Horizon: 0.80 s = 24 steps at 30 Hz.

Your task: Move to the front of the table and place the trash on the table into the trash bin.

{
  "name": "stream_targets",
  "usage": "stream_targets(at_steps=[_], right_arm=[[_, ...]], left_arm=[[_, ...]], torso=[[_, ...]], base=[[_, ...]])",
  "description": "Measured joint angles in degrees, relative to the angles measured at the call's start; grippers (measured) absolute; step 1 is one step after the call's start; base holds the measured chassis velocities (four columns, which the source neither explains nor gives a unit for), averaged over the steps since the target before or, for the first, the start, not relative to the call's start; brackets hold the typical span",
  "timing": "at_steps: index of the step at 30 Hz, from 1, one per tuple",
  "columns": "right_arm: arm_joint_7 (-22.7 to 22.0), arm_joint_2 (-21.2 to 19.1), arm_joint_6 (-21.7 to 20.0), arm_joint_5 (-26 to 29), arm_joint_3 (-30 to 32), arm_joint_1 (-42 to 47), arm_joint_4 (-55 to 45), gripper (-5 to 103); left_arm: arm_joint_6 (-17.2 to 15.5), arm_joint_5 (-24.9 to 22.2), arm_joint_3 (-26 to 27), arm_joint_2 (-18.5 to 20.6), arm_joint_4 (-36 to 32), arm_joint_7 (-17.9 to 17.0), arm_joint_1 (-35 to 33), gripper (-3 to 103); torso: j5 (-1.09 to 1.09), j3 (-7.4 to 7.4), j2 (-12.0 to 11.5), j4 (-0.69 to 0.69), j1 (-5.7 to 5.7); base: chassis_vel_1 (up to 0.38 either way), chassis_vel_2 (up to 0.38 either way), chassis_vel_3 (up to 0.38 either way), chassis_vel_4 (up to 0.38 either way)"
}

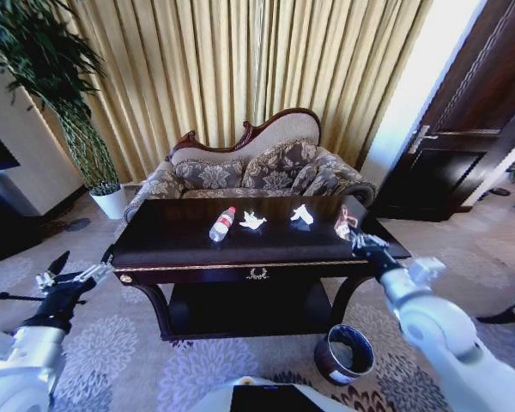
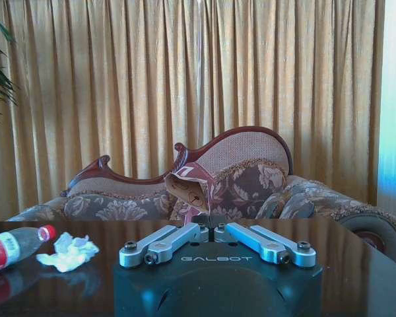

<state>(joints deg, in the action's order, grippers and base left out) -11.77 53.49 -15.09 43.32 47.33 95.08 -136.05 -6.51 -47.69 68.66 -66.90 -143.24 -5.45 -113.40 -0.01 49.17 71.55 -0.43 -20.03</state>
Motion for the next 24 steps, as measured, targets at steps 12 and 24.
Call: stream_targets(at_steps=[12, 24], right_arm=[[-0.5, 2.5, -0.1, -2.2, 0.5, 1.7, -2.5, 0], [-0.6, 3.9, -0.2, -3.0, 0.0, 2.6, -3.9, 0]], left_arm=[[0.0, -0.9, 0.9, 0.2, 0.0, 0.0, -0.1, 100], [0.0, -1.2, 1.2, 0.4, 0.0, 0.2, -0.3, 100]], torso=[[0.00, 0.01, 0.0, 0.01, 0.00], [0.01, 0.01, 0.0, 0.01, -0.01]], base=[[0.000, 0.000, 0.000, 0.000], [0.081, -0.081, -0.086, 0.084]])
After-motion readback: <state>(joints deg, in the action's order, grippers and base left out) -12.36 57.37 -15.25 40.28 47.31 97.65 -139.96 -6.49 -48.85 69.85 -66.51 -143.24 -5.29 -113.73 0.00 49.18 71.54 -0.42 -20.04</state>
